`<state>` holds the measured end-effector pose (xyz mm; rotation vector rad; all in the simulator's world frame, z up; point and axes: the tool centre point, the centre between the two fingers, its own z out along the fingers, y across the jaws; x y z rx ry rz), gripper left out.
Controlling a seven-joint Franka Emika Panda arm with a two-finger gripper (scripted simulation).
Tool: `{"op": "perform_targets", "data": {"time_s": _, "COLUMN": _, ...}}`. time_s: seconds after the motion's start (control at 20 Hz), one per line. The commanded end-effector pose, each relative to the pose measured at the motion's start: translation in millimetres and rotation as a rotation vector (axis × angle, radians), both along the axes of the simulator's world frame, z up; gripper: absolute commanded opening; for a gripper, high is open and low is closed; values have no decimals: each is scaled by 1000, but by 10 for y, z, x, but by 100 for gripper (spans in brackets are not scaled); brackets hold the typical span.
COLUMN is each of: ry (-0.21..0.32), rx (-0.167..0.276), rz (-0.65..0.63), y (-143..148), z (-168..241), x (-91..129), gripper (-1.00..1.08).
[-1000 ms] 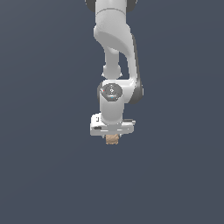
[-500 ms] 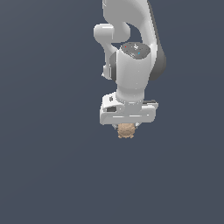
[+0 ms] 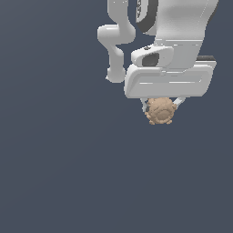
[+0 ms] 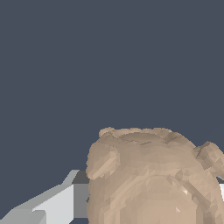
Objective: Pick up the object and move it to a goal position.
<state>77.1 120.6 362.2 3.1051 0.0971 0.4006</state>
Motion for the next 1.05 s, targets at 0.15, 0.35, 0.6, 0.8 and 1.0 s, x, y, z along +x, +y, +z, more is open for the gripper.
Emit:
{"op": "perform_targets", "data": {"time_s": 0.15, "ry": -56, "rx": -1, "rz": -4, "y": 304, "z": 722, "x": 13, "gripper": -100}}
{"op": "perform_targets", "data": {"time_s": 0.35, "ry": -82, "rx": -2, "rz": -6, "y": 450, "z": 1060, "x": 15, "gripper": -100}}
{"op": "perform_targets", "data": {"time_s": 0.6, "ry": -102, "rx": -3, "rz": -6, "y": 562, "z": 1311, "x": 15, "gripper": -100}}
{"op": "perform_targets", "data": {"time_s": 0.8, "ry": -110, "rx": -3, "rz": -6, "y": 608, "z": 1411, "x": 17, "gripper": -100}}
{"op": "perform_targets", "data": {"time_s": 1.0, "ry": -112, "rx": -4, "rz": -6, "y": 622, "z": 1442, "x": 18, "gripper": -100}}
